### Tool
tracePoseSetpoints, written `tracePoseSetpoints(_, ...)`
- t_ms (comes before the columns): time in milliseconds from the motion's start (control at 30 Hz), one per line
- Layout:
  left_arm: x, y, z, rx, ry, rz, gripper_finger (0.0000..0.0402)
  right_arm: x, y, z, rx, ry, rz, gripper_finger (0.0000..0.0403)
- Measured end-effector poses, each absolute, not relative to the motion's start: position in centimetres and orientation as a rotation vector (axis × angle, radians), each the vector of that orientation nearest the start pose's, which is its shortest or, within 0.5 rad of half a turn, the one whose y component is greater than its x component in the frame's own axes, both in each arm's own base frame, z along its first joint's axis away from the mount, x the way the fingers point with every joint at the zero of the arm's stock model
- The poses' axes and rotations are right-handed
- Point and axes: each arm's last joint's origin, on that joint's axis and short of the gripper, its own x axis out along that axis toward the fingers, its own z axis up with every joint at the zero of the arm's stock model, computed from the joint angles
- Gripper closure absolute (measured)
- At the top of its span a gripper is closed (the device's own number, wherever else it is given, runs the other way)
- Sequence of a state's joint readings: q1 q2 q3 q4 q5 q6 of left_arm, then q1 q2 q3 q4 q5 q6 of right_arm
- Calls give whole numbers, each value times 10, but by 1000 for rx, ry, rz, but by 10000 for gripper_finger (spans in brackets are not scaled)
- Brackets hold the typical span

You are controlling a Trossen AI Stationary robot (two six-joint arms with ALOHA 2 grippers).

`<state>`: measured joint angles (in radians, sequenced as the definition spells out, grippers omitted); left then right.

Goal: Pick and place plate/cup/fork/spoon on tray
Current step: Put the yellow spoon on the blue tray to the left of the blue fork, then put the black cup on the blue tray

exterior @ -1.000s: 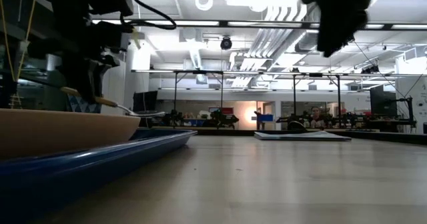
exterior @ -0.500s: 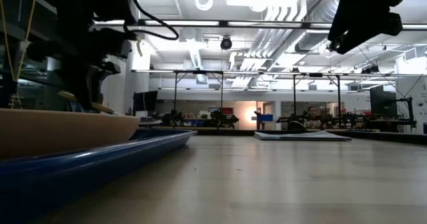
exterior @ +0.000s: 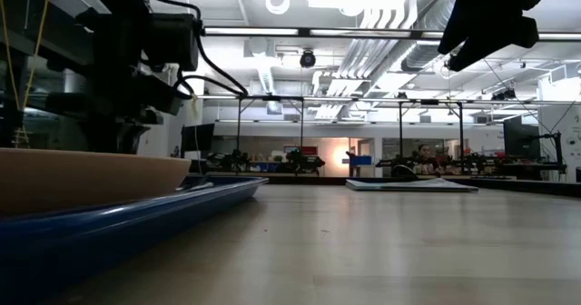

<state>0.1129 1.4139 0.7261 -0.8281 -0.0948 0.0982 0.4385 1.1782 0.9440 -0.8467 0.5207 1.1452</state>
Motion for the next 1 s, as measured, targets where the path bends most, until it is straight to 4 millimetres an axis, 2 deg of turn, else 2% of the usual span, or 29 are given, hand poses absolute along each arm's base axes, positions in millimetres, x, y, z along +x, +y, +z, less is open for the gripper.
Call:
tracePoseSetpoints(233, 210, 26, 158, 60, 1527, 79, 279, 201, 78, 267, 535, 754, -593, 207)
tracePoseSetpoints(433, 210, 27, 159, 50, 1516, 67, 264, 201, 77, 267, 540, 749, -599, 207)
tracePoseSetpoints(533, 209, 31, 166, 37, 1491, 93, 263, 202, 78, 268, 550, 740, -596, 207)
tracePoseSetpoints(633, 210, 38, 184, 7, 1417, 139, 270, 204, 79, 269, 568, 718, -583, 207)
tracePoseSetpoints(767, 206, 47, 228, 15, 1221, 241, 293, 208, 80, 272, 570, 670, -566, 207)
tracePoseSetpoints(900, 187, 58, 274, 96, 1009, 493, 328, 210, 80, 274, 573, 620, -576, 207)
tracePoseSetpoints(1000, 166, 67, 288, 78, 937, 695, 341, 212, 78, 275, 582, 607, -585, 207)
